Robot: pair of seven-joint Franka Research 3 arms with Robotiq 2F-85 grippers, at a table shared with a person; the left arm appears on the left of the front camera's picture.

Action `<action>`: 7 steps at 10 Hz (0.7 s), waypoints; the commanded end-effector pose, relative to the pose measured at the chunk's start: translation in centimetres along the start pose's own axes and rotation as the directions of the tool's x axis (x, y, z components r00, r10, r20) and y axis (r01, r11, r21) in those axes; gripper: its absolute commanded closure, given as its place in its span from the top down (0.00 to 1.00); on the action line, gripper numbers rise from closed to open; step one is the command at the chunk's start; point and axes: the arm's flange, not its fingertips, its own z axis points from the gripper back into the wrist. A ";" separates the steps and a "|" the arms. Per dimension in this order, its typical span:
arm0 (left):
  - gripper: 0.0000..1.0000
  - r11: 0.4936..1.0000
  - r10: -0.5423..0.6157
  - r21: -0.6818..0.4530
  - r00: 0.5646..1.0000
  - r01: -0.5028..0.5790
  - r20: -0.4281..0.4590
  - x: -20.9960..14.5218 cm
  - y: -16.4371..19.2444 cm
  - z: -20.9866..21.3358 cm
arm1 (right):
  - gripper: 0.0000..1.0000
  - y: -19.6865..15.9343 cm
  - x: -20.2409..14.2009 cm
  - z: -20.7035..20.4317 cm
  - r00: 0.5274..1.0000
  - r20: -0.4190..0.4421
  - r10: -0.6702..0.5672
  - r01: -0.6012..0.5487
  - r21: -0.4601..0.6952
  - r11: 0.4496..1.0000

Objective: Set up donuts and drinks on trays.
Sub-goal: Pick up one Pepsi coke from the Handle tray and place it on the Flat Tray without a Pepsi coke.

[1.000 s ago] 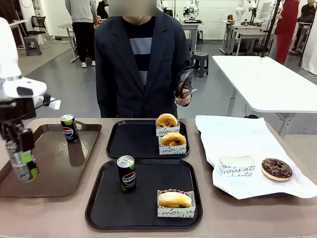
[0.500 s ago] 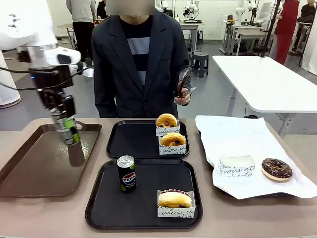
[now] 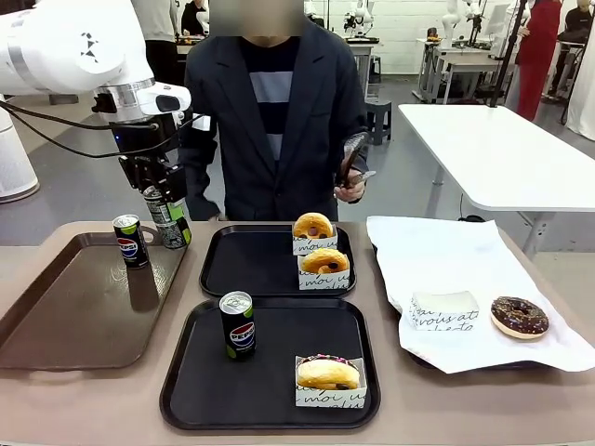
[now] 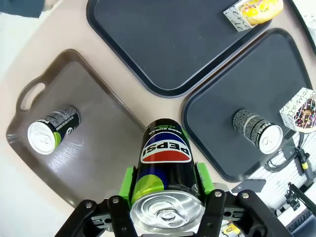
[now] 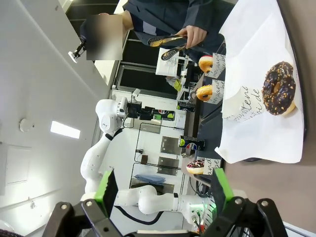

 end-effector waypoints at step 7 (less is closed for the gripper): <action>0.58 0.987 -0.100 0.097 0.957 0.131 -0.271 -8.8 -1.5 -3.3 | 1.00 0.0 0.1 -0.2 1.000 0.019 0.019 -0.020 0.021 1.000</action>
